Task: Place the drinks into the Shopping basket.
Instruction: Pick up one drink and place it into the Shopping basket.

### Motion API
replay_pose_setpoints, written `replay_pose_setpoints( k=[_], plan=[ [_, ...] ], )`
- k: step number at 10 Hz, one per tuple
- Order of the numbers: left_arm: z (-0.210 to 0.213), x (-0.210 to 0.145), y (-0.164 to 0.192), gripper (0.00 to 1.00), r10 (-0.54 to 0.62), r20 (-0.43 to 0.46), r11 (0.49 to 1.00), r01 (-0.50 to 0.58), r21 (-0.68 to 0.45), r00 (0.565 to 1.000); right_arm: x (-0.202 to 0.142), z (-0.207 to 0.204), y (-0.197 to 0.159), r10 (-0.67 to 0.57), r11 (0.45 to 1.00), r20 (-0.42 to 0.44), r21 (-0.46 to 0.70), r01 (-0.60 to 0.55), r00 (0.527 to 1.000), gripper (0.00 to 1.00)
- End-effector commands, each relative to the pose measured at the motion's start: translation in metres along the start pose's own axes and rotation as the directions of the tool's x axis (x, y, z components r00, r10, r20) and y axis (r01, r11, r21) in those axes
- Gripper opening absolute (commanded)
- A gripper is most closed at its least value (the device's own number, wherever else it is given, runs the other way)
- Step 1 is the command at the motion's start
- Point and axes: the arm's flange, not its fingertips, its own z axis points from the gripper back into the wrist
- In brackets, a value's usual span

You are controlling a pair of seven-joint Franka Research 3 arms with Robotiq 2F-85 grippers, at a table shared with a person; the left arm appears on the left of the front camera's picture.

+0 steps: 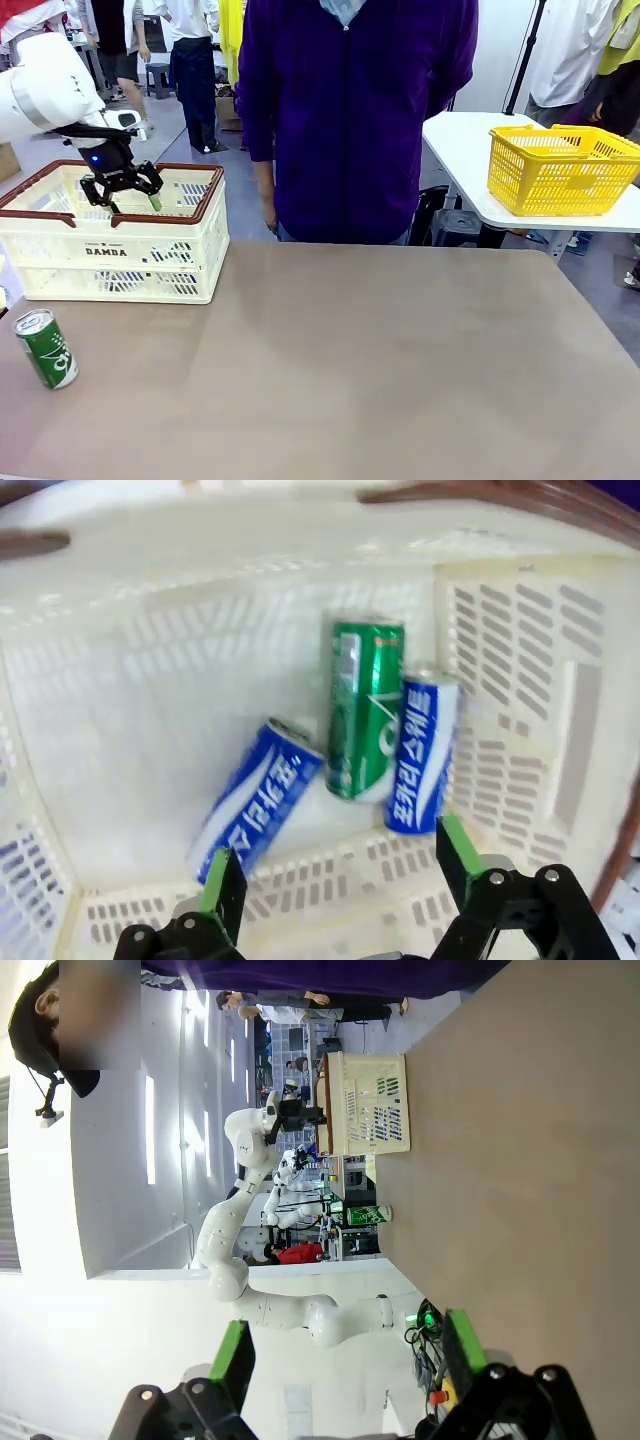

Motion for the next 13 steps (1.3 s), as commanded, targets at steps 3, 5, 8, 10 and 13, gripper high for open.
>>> replay_pose_setpoints(
  k=[3,5,8,10,13],
  plan=[
    [0.114,-0.065,0.012,1.00,0.052,-0.049,0.861,-0.070,-0.504,0.997,0.000,0.001,0.005,-0.019,1.000,-0.011,-0.006,0.019,1.000,1.00],
    [0.144,-0.103,0.036,1.00,-0.037,-0.098,0.607,-0.055,-0.792,0.995,0.000,0.001,0.005,-0.019,1.000,-0.011,-0.006,0.019,1.000,1.00],
    [0.130,-0.147,0.114,1.00,-0.336,0.032,0.320,0.146,-0.936,0.941,0.000,0.001,0.005,-0.019,1.000,-0.011,-0.006,0.019,1.000,1.00],
    [0.106,-0.160,0.159,1.00,-0.337,0.141,0.199,0.217,-0.956,0.931,0.000,0.001,0.005,-0.019,1.000,-0.011,-0.006,0.019,1.000,1.00],
    [0.099,-0.164,0.127,1.00,-0.297,0.145,0.247,0.222,-0.943,0.944,0.000,0.001,0.005,-0.019,1.000,-0.011,-0.006,0.019,1.000,1.00]
  ],
)
